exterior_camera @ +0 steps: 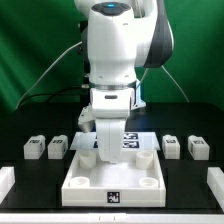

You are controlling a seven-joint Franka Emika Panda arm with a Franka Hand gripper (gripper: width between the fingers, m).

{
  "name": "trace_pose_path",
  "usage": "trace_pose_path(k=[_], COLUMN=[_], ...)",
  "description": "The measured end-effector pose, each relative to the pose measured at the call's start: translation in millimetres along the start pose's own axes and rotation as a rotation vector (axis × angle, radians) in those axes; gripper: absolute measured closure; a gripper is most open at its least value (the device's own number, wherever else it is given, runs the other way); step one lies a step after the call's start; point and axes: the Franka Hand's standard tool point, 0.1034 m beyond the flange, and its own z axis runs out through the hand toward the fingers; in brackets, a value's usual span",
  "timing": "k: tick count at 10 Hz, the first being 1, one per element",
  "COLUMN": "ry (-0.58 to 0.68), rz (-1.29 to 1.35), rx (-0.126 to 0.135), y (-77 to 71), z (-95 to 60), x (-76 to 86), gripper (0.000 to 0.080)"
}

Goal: Assemble one leg

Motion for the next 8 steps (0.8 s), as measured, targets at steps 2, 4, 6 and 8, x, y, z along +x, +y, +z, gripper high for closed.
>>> trace_pose_path(k=[2, 4, 6, 8], ry=[0.0, 0.0, 0.01, 0.028], rz=[0.0, 0.001, 0.008, 0.001], rx=[-0.002, -0.005, -0.022, -0.025], y=[0.3, 1.9, 24.5, 42.6], z=[-0.1, -0.8, -5.4, -4.3], x=[0.0, 0.7, 19.5, 51.3], gripper=[0.0739, 0.0739, 0.0739, 0.0739])
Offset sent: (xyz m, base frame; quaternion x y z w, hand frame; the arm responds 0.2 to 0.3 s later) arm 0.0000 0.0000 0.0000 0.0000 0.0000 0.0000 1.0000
